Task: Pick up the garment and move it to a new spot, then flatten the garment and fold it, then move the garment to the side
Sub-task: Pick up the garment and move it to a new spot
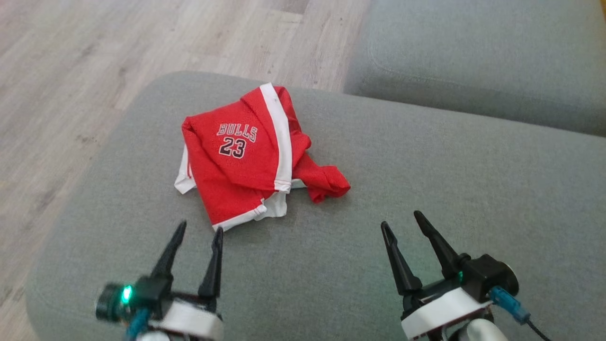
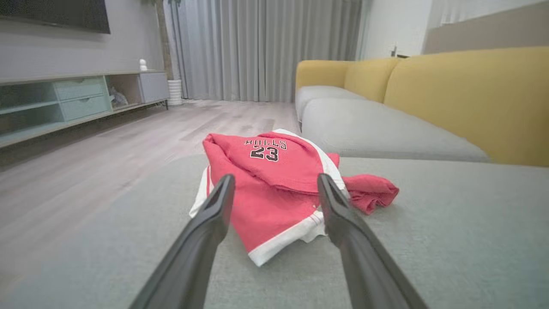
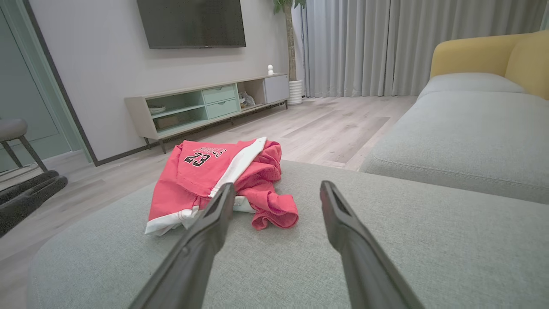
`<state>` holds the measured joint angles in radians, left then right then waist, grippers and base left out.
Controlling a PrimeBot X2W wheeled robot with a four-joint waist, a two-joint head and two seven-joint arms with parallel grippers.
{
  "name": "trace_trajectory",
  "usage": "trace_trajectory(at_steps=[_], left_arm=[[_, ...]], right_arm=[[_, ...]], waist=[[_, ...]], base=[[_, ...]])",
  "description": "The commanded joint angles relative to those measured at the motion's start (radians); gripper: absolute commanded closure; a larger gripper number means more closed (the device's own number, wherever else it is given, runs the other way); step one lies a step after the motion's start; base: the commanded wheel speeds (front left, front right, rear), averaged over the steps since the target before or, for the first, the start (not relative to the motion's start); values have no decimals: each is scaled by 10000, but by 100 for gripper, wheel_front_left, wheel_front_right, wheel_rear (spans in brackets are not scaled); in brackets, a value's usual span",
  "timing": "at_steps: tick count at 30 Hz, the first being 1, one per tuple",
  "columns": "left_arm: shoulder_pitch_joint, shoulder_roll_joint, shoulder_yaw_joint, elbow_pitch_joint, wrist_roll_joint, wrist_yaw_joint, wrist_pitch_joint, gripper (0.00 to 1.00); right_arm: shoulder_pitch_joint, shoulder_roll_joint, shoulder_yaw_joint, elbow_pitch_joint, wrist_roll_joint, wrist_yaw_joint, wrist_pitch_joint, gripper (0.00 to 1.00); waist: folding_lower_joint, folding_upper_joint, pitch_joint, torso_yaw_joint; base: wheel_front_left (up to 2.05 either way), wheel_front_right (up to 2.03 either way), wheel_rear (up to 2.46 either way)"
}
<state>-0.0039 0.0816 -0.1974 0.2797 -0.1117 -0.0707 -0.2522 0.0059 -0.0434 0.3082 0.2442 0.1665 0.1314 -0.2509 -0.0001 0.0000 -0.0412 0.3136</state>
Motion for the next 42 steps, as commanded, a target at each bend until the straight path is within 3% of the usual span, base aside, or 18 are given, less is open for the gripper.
trace_trajectory(at_steps=[1, 6, 11, 19, 23, 36, 37, 38, 42], left_arm=[[-1443, 379, 185, -95, 171, -147, -55, 0], [-3353, 928, -195, 441, 334, -426, 737, 0], [-5983, 1590, -1088, 1681, 2, -586, 2777, 0], [-9058, 2789, -3381, 3098, -2675, -597, 5352, 0], [-9771, 3124, -4119, 3419, -3730, -598, 5812, 0], [-10324, 3517, -5876, 4547, -5209, -599, 6619, 0], [-10348, 3524, -5977, 4570, -5318, -599, 6646, 23], [-10385, 3538, -6050, 4565, -5404, -599, 6577, 100], [-10544, 3648, -6193, 4556, -5666, -599, 6035, 100]], right_arm=[[-557, -68, 147, -330, -131, -7, -109, 0], [-876, -68, 0, -439, -265, -7, -109, 0], [-1280, -68, -20, -553, -400, -7, -109, 0], [-1911, -68, 130, -619, -395, -7, -109, 0], [-2098, -68, 188, -654, -368, -7, -109, 0], [-2341, -68, 255, -681, -244, -7, -109, 0], [-2351, -68, 256, -676, -239, -7, -109, 0], [-2354, -68, 252, -668, -232, -7, -109, 0], [-2269, -68, 218, -595, -180, -7, -109, 0]], waist=[[1, 0, 406, -230], [1, 0, 1060, -525], [1, 0, 1866, -917], [1, 0, 2819, -1674], [1, 0, 3172, -1970], [1, 0, 3402, -2336], [1, 0, 3394, -2342], [1, 0, 3372, -2340], [1, 0, 3146, -2294]], base=[[0, 0, 0], [0, 0, 0], [0, 0, 0], [0, 0, 0], [0, 0, 0], [0, 0, 0], [0, 0, 0], [0, 0, 0], [0, 0, 0]])
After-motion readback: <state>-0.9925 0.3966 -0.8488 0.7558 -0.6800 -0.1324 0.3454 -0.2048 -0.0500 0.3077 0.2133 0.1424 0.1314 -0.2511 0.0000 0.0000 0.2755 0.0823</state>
